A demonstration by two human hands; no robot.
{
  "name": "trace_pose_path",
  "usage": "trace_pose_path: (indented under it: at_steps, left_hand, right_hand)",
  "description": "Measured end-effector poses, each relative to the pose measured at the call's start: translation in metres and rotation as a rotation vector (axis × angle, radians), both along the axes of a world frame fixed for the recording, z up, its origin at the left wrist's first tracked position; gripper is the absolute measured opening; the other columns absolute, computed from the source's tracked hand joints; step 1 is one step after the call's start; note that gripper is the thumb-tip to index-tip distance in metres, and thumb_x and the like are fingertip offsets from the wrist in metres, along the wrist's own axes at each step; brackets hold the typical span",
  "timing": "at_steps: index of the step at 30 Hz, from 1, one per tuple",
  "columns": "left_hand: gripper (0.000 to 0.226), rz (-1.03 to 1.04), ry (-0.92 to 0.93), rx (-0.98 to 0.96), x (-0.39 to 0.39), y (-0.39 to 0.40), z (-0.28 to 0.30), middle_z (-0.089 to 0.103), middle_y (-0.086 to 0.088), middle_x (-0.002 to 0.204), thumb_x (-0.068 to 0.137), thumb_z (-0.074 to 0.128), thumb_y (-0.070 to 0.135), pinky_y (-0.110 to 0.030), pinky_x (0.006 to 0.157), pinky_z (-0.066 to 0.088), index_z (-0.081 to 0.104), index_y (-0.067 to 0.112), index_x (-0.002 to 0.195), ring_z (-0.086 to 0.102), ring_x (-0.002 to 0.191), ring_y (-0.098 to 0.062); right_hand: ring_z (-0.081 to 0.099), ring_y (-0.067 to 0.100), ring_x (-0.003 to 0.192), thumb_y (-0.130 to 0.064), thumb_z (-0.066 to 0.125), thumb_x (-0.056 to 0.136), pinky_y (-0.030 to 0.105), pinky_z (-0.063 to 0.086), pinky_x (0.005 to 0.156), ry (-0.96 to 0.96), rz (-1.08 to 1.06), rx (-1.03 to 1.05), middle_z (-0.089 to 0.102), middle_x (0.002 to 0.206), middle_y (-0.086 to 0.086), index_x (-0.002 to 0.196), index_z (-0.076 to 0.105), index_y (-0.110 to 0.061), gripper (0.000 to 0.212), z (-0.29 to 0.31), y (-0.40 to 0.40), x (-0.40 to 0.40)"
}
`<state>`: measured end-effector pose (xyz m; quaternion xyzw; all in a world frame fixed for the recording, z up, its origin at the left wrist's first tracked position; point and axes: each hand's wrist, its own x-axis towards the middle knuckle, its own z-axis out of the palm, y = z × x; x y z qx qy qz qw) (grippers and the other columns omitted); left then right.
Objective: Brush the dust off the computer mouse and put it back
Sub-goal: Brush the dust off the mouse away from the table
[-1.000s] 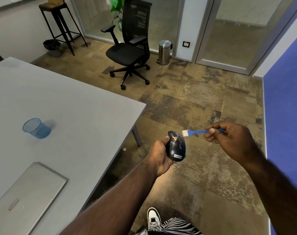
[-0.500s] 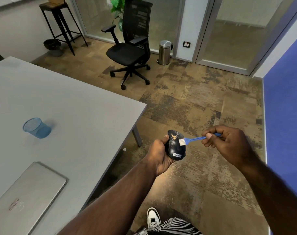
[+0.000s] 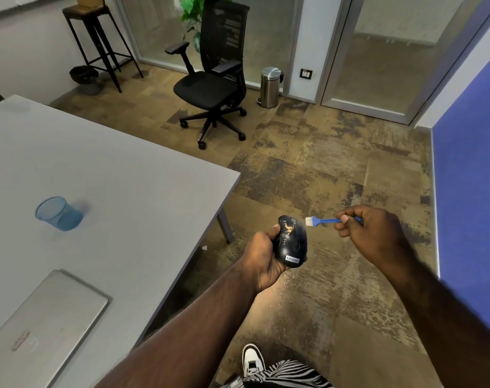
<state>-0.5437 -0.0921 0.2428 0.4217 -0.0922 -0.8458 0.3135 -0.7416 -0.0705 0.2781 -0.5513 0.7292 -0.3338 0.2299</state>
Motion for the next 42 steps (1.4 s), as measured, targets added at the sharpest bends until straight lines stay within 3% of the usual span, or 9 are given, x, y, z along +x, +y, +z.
trace_pose_path:
  at_steps: [3,9,13,17,20,23,30,36,42]
  left_hand:
    - [0.043,-0.004,-0.007,-0.004,0.000,0.000,0.001,0.057,-0.019,0.117,0.103,0.030,0.029,-0.046,0.090,0.047,0.055,0.000,0.124,0.059,0.092,-0.029]
    - [0.048,-0.012,-0.045,-0.007,-0.002,-0.003,0.000,0.058,-0.019,0.110,0.104,0.027,0.030,-0.047,0.100,0.041,0.052,-0.002,0.128,0.058,0.088,-0.028]
    - [0.046,-0.016,-0.047,-0.003,-0.004,-0.001,0.001,0.056,-0.018,0.116,0.104,0.029,0.027,-0.048,0.107,0.036,0.051,-0.002,0.132,0.053,0.101,-0.031]
    - [0.045,-0.044,-0.016,-0.004,-0.005,0.004,0.004,0.052,-0.016,0.121,0.103,0.031,0.025,-0.047,0.111,0.032,0.049,-0.001,0.135,0.049,0.108,-0.028]
    - [0.044,-0.043,-0.022,-0.016,-0.004,0.005,0.007,0.052,-0.017,0.121,0.103,0.031,0.024,-0.047,0.110,0.034,0.050,-0.001,0.134,0.051,0.104,-0.028]
    - [0.044,-0.038,-0.026,-0.013,-0.002,0.004,0.007,0.053,-0.017,0.118,0.103,0.029,0.025,-0.044,0.101,0.040,0.050,-0.001,0.133,0.054,0.096,-0.027]
    - [0.041,-0.044,-0.020,-0.011,-0.006,0.006,0.007,0.055,-0.017,0.113,0.103,0.031,0.024,-0.046,0.110,0.034,0.056,-0.001,0.124,0.055,0.092,-0.026]
    - [0.043,-0.063,-0.014,-0.043,-0.003,0.007,0.009,0.058,-0.013,0.107,0.102,0.031,0.022,-0.039,0.088,0.046,0.053,-0.001,0.132,0.057,0.088,-0.024]
    - [0.037,-0.077,-0.019,-0.044,-0.004,0.009,0.008,0.060,-0.012,0.100,0.102,0.032,0.022,-0.040,0.086,0.046,0.060,0.003,0.115,0.057,0.085,-0.024]
  right_hand:
    - [0.073,0.013,0.067,-0.010,0.060,0.093,0.038,0.061,0.068,-0.047,0.040,-0.075,0.073,0.071,-0.007,0.094,0.073,-0.025,0.019,0.006,0.002,0.002]
    - [0.072,0.006,0.065,0.002,0.063,0.089,0.017,0.055,0.060,-0.133,0.351,-0.094,0.075,0.070,-0.005,0.085,0.072,-0.027,0.030,0.014,0.010,0.011]
    - [0.069,-0.002,0.061,-0.002,0.063,0.089,0.010,0.053,0.060,-0.030,0.203,-0.115,0.072,0.066,-0.013,0.087,0.072,-0.022,0.022,0.000,-0.001,0.010]
    - [0.068,-0.002,0.061,-0.007,0.060,0.092,0.021,0.058,0.065,0.066,0.026,-0.075,0.068,0.068,-0.014,0.096,0.074,-0.016,0.017,-0.009,-0.017,0.001]
    - [0.069,-0.002,0.061,-0.006,0.059,0.092,0.010,0.053,0.060,-0.023,0.028,-0.127,0.069,0.062,-0.015,0.092,0.073,-0.017,0.018,-0.007,-0.016,-0.001]
    - [0.071,0.007,0.061,-0.002,0.059,0.092,0.016,0.055,0.057,-0.164,0.151,-0.145,0.074,0.069,-0.011,0.084,0.071,-0.024,0.026,0.000,-0.009,0.002]
    - [0.067,-0.005,0.061,-0.007,0.060,0.092,0.015,0.054,0.062,0.017,0.016,-0.080,0.069,0.068,-0.014,0.095,0.074,-0.015,0.016,-0.005,-0.015,0.005]
    - [0.071,0.004,0.060,-0.005,0.060,0.091,0.011,0.051,0.055,-0.099,0.151,-0.042,0.073,0.065,-0.009,0.084,0.071,-0.024,0.023,0.001,-0.017,0.007]
    - [0.071,0.003,0.061,-0.006,0.060,0.091,0.013,0.053,0.059,-0.067,0.176,-0.021,0.073,0.065,-0.008,0.084,0.072,-0.023,0.021,0.002,-0.019,0.010]
